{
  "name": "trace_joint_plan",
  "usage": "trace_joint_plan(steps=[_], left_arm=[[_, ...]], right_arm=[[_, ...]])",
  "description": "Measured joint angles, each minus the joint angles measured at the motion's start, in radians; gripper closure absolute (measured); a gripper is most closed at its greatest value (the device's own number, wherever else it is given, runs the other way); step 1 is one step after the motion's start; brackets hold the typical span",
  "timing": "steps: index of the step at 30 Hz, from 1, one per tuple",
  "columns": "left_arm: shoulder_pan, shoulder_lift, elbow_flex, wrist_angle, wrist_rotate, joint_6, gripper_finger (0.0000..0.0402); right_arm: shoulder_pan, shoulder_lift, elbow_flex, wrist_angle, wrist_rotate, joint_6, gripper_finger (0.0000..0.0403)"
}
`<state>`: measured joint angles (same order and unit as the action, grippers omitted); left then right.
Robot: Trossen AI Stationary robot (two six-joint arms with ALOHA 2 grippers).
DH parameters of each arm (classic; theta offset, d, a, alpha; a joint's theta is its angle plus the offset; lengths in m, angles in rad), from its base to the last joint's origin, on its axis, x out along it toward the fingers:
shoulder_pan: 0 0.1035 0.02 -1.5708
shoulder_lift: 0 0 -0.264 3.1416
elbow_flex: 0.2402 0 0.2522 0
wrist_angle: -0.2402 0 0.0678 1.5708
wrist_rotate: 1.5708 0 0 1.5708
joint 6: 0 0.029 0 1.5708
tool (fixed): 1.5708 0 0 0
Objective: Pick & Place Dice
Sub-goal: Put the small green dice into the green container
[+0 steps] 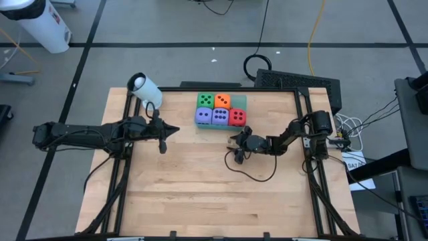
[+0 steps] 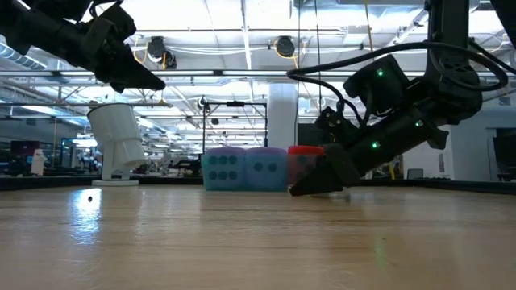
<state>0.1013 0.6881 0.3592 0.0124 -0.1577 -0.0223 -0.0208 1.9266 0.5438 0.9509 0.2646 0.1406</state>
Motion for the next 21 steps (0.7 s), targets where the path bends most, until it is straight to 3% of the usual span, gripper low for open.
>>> trace_joint_plan(steps=[8,15,21], left_arm=[[0.000,0.000,0.000,-0.001,0.000,0.000,0.0387],[0.000,0.000,0.000,-0.002,0.000,-0.001,0.0387],[0.000,0.000,0.000,-0.002,0.000,-0.001,0.0387]], right_arm=[[0.002,-0.001,0.000,-0.018,-0.003,0.003,0.0182],[0.025,-0.113,0.001,-0.192,0.016,0.011,0.0212],[0.030,-0.122,-0.001,-0.200,0.042,0.002,0.0232]])
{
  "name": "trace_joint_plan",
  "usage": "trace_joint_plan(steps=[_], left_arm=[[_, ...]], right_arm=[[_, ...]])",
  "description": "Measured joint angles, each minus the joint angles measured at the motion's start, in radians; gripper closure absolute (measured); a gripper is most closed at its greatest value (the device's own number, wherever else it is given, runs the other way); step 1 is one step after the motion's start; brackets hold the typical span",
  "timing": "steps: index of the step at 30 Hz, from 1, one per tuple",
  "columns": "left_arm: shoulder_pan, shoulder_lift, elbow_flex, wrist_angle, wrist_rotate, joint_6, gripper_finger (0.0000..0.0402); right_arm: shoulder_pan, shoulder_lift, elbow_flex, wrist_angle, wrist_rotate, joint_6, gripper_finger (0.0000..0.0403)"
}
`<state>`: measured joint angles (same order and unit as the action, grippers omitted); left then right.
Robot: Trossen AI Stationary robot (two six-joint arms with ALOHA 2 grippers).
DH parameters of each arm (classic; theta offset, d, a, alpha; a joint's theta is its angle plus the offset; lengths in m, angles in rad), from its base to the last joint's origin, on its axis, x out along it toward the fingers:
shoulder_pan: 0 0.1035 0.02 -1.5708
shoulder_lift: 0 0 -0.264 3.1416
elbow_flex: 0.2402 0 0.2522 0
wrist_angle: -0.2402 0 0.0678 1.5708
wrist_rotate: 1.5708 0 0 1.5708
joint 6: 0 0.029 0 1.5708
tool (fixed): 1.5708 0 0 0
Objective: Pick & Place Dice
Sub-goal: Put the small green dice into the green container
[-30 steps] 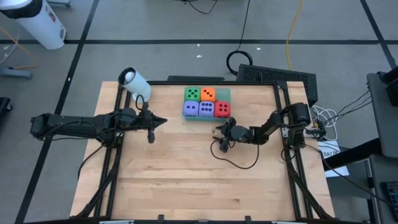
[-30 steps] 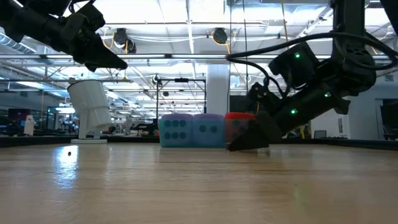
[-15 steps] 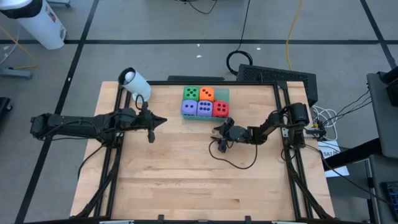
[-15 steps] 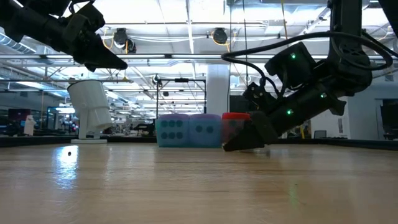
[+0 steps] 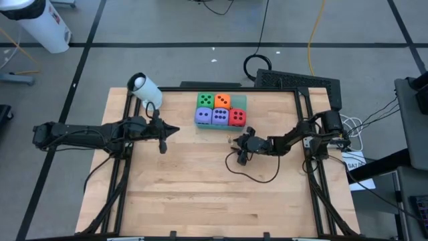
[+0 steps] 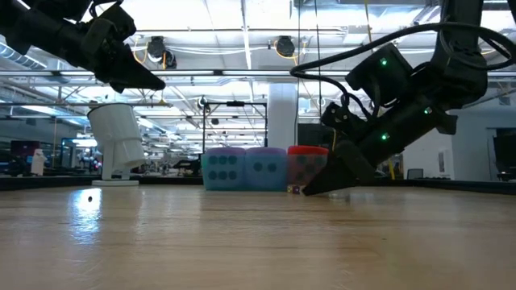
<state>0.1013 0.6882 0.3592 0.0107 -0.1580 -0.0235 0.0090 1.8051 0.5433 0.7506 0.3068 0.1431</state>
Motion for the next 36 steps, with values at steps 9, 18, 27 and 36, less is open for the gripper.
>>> trace_joint_plan(steps=[9,18,27,36], left_arm=[[0.000,0.000,0.000,0.000,0.000,-0.006,0.0387],[0.000,0.000,0.000,0.000,0.000,-0.008,0.0387],[0.000,0.000,0.000,0.000,0.000,-0.008,0.0387],[0.000,0.000,0.000,0.001,0.000,-0.007,0.0387]], right_arm=[[-0.008,0.026,0.000,0.044,-0.038,0.003,0.0230],[-0.022,0.026,0.000,0.040,-0.049,0.027,0.0267],[-0.022,0.026,0.000,0.051,-0.049,-0.001,0.0351],[-0.006,0.003,0.000,0.063,-0.047,-0.005,0.0345]])
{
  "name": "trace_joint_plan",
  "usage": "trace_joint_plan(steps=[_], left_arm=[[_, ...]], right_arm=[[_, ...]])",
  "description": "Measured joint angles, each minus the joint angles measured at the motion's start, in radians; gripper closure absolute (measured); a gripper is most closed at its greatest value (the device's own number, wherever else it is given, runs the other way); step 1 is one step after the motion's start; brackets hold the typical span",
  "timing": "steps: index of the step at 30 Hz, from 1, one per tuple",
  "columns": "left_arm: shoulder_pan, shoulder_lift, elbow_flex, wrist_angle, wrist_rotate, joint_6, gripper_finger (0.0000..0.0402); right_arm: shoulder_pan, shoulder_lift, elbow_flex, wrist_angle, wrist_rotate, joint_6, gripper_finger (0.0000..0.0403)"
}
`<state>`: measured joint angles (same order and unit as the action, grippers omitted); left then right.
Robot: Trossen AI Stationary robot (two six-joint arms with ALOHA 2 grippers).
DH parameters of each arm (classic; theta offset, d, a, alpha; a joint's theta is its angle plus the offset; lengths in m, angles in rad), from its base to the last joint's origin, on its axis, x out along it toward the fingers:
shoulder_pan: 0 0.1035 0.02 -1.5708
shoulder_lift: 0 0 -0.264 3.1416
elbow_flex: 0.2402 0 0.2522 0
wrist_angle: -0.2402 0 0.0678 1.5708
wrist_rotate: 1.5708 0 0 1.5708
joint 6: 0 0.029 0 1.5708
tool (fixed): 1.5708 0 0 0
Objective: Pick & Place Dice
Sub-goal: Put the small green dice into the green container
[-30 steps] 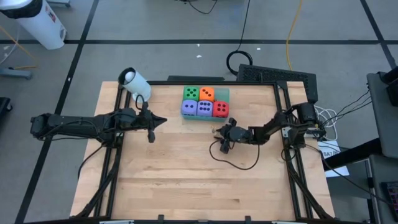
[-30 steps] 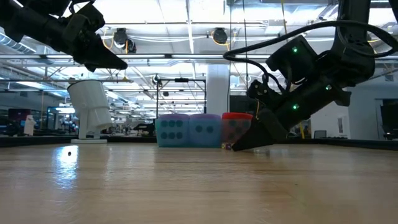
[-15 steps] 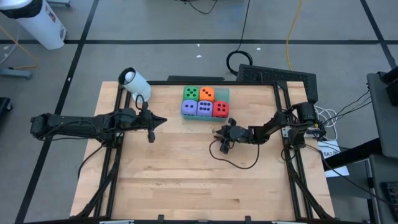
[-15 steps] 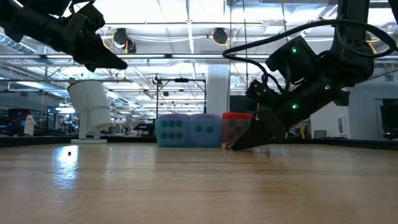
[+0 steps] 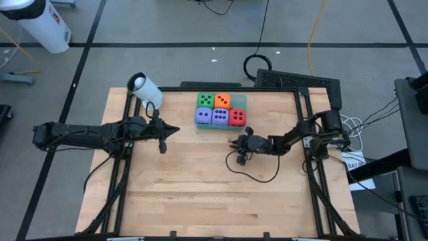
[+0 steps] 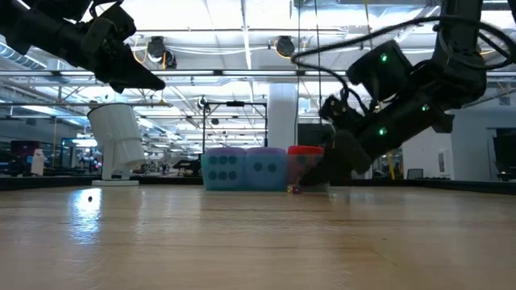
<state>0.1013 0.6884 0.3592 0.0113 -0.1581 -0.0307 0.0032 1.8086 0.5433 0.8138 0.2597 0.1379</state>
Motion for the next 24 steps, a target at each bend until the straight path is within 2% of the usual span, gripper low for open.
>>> trace_joint_plan(steps=[6,10,17,24], left_arm=[[0.000,0.000,0.000,0.000,0.000,0.011,0.0387],[0.000,0.000,0.000,0.000,0.000,0.018,0.0387],[0.000,0.000,0.000,0.000,0.000,0.015,0.0387],[0.000,0.000,0.000,0.000,0.000,0.018,0.0387]], right_arm=[[0.046,-0.133,0.000,-0.007,-0.026,-0.071,0.0353],[0.043,-0.298,0.000,-0.074,-0.081,-0.118,0.0359],[-0.011,-0.629,0.000,-0.214,-0.083,-0.193,0.0346],[-0.024,-0.833,-0.074,-0.316,-0.081,-0.213,0.0358]])
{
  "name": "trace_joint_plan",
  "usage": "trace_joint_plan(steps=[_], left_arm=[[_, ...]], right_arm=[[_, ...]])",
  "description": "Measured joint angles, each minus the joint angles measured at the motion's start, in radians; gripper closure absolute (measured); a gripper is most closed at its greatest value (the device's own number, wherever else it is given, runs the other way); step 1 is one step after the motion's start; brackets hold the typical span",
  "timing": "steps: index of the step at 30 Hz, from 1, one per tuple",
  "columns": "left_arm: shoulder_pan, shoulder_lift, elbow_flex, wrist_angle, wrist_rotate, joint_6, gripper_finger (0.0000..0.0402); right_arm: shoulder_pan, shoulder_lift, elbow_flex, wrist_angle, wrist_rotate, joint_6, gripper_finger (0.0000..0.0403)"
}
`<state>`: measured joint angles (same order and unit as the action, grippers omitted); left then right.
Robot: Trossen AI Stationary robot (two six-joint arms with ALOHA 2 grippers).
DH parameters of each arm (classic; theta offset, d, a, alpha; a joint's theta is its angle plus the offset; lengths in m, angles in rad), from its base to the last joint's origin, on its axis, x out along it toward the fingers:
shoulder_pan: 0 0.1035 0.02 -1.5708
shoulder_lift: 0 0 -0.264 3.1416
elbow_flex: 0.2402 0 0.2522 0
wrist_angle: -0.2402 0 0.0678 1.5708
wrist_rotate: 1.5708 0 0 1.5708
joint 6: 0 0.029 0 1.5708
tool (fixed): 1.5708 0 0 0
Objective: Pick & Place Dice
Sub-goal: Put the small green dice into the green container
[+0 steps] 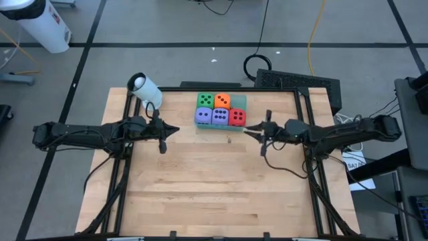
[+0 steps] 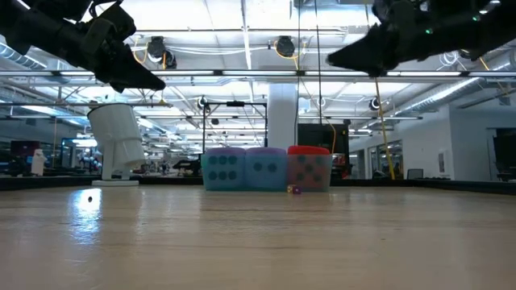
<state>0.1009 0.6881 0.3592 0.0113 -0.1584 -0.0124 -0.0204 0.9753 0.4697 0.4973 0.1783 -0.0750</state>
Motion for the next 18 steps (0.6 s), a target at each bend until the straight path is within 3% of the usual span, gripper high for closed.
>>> trace_joint_plan(steps=[18], left_arm=[[0.000,0.000,0.000,0.000,0.000,-0.009,0.0387]], right_arm=[[0.000,-0.346,-0.218,0.006,0.000,0.033,0.0352]])
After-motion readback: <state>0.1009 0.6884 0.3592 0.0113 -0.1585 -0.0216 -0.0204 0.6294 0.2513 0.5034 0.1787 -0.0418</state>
